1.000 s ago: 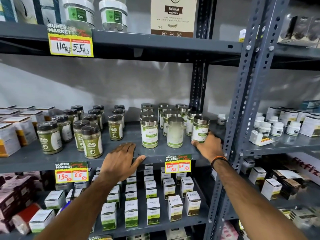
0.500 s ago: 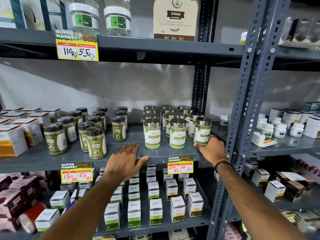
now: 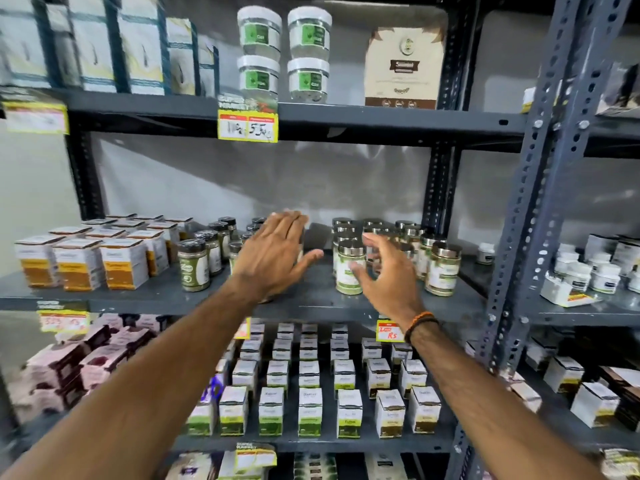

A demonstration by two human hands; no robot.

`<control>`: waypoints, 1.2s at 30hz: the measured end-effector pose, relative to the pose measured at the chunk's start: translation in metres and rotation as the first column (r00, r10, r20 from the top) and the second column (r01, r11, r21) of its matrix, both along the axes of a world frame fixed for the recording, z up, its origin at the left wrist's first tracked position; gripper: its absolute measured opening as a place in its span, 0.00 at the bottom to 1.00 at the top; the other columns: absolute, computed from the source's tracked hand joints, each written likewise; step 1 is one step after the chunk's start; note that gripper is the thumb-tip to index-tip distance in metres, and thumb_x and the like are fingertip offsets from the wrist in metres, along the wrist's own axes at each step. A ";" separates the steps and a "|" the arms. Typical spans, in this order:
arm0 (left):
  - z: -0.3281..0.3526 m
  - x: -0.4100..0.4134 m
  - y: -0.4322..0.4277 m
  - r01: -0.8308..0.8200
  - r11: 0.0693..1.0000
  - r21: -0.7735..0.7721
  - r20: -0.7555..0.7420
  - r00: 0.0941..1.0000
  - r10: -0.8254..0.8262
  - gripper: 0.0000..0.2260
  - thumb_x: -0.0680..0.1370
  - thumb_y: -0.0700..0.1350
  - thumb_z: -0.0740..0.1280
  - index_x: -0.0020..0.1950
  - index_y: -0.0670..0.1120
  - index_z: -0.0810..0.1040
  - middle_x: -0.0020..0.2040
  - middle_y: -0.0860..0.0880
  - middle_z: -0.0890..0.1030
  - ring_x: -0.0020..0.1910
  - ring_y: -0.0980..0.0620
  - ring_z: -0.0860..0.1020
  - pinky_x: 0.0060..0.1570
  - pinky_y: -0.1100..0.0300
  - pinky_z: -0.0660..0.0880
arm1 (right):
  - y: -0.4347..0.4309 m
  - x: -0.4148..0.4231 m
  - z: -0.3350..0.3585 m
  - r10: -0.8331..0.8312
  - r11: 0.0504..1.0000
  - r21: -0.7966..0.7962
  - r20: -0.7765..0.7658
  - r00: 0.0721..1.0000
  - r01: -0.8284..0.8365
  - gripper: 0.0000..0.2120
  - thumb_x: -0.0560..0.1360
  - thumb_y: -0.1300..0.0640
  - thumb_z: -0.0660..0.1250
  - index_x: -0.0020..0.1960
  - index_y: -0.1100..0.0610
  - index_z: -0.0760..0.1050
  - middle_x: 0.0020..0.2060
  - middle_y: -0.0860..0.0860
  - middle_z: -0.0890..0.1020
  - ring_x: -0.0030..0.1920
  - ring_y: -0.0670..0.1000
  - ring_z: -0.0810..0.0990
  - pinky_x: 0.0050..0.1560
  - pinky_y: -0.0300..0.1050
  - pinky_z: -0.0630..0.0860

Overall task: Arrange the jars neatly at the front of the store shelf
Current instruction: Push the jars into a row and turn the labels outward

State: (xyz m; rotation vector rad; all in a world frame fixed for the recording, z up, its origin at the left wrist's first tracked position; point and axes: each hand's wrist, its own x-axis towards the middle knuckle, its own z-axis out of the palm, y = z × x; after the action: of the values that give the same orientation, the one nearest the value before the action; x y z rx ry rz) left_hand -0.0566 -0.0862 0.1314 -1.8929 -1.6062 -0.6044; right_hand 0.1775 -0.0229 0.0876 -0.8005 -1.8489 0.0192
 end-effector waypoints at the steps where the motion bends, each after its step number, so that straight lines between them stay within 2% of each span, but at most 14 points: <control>1: 0.006 -0.015 -0.009 -0.016 1.000 0.016 0.017 1.000 0.016 0.38 0.82 0.69 0.48 0.80 0.41 0.62 0.78 0.39 0.68 0.78 0.39 0.64 0.77 0.43 0.62 | -0.005 -0.020 0.001 0.054 0.999 -0.003 0.022 0.998 -0.053 0.28 0.77 0.50 0.75 0.73 0.54 0.72 0.66 0.49 0.80 0.56 0.45 0.79 0.58 0.45 0.79; 5: 0.009 -0.084 -0.039 -0.106 0.994 0.028 0.116 0.988 0.102 0.36 0.81 0.67 0.50 0.80 0.42 0.63 0.78 0.40 0.68 0.77 0.40 0.64 0.74 0.40 0.66 | -0.015 -0.094 -0.002 0.170 0.984 -0.069 0.071 0.983 -0.165 0.33 0.76 0.46 0.75 0.77 0.52 0.69 0.68 0.52 0.78 0.60 0.51 0.79 0.61 0.53 0.79; 8: -0.005 -0.138 -0.057 -0.189 0.982 0.023 0.166 0.969 0.182 0.34 0.82 0.65 0.54 0.79 0.42 0.64 0.78 0.39 0.69 0.77 0.40 0.65 0.75 0.41 0.66 | -0.015 -0.134 -0.013 0.206 0.969 -0.154 0.070 0.976 -0.194 0.41 0.74 0.44 0.77 0.81 0.48 0.61 0.73 0.56 0.73 0.68 0.55 0.75 0.69 0.47 0.71; 10: -0.021 -0.170 -0.065 -0.229 0.973 0.009 0.193 0.956 0.223 0.34 0.81 0.65 0.55 0.78 0.42 0.65 0.75 0.38 0.72 0.74 0.39 0.68 0.71 0.41 0.69 | -0.013 -0.154 -0.024 0.244 0.950 -0.210 0.040 0.969 -0.231 0.46 0.72 0.43 0.78 0.82 0.46 0.57 0.76 0.56 0.69 0.71 0.55 0.71 0.67 0.44 0.67; 12: -0.038 -0.195 -0.069 -0.267 0.963 -0.036 0.201 0.942 0.269 0.35 0.80 0.66 0.54 0.78 0.43 0.63 0.73 0.38 0.73 0.72 0.38 0.71 0.67 0.41 0.72 | -0.009 -0.169 -0.036 0.250 0.938 -0.253 0.014 0.968 -0.238 0.48 0.70 0.42 0.79 0.82 0.44 0.56 0.76 0.55 0.69 0.71 0.54 0.71 0.68 0.45 0.69; 15: -0.066 -0.224 -0.067 -0.319 0.940 -0.118 0.203 0.919 0.338 0.38 0.81 0.71 0.49 0.78 0.44 0.62 0.74 0.39 0.73 0.72 0.39 0.71 0.61 0.38 0.76 | -0.001 -0.185 -0.049 0.211 0.936 -0.289 0.011 0.977 -0.199 0.47 0.69 0.43 0.80 0.80 0.41 0.57 0.74 0.55 0.71 0.67 0.55 0.76 0.66 0.54 0.77; 18: -0.092 -0.244 -0.056 -0.311 0.932 -0.187 0.210 0.914 0.347 0.40 0.80 0.74 0.47 0.78 0.43 0.62 0.75 0.39 0.72 0.73 0.39 0.71 0.63 0.39 0.76 | 0.005 -0.193 -0.055 0.198 0.940 -0.289 0.028 0.980 -0.182 0.45 0.71 0.46 0.79 0.79 0.40 0.57 0.73 0.55 0.74 0.64 0.56 0.79 0.60 0.58 0.81; 20: -0.106 -0.252 -0.047 -0.303 0.927 -0.223 0.210 0.913 0.349 0.41 0.80 0.74 0.46 0.78 0.43 0.63 0.75 0.40 0.72 0.73 0.40 0.70 0.64 0.40 0.75 | 0.010 -0.196 -0.058 0.180 0.951 -0.262 0.024 0.983 -0.168 0.43 0.72 0.50 0.79 0.78 0.41 0.57 0.72 0.54 0.76 0.62 0.55 0.81 0.59 0.58 0.82; 23: -0.122 -0.257 -0.038 -0.289 0.920 -0.264 0.203 0.916 0.346 0.42 0.79 0.75 0.44 0.77 0.44 0.65 0.75 0.41 0.72 0.74 0.42 0.70 0.64 0.40 0.75 | 0.014 -0.195 -0.060 0.153 0.964 -0.223 0.021 0.988 -0.145 0.41 0.73 0.50 0.79 0.78 0.42 0.59 0.69 0.53 0.78 0.60 0.53 0.81 0.58 0.55 0.82; 28: -0.134 -0.262 -0.030 -0.292 0.923 -0.251 0.158 0.928 0.337 0.40 0.81 0.72 0.43 0.74 0.44 0.71 0.72 0.42 0.76 0.72 0.42 0.72 0.66 0.43 0.73 | 0.023 -0.187 -0.060 0.121 0.968 -0.221 0.010 0.993 -0.116 0.42 0.71 0.52 0.81 0.78 0.43 0.61 0.67 0.54 0.79 0.60 0.52 0.81 0.59 0.52 0.81; 33: -0.136 -0.262 -0.029 -0.301 0.923 -0.239 0.147 0.929 0.341 0.39 0.81 0.71 0.44 0.74 0.43 0.71 0.73 0.41 0.76 0.73 0.42 0.71 0.69 0.43 0.71 | 0.043 -0.170 -0.058 -0.002 0.971 -0.238 0.022 1.000 0.007 0.43 0.71 0.54 0.81 0.79 0.45 0.61 0.66 0.56 0.79 0.62 0.56 0.79 0.62 0.58 0.79; 36: -0.137 -0.261 -0.029 -0.303 0.925 -0.232 0.142 0.930 0.340 0.39 0.81 0.71 0.44 0.75 0.43 0.71 0.73 0.41 0.76 0.73 0.41 0.71 0.71 0.43 0.70 | 0.049 -0.168 -0.055 -0.007 0.964 -0.266 0.036 0.999 0.016 0.47 0.70 0.51 0.82 0.81 0.46 0.58 0.68 0.55 0.79 0.63 0.56 0.79 0.64 0.58 0.78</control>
State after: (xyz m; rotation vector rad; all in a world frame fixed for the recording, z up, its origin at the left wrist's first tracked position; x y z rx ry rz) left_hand -0.3173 -0.1152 -0.0054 -1.6939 -2.1164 -0.4918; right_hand 0.0098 0.0259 0.0322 -1.0027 -1.8984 0.2527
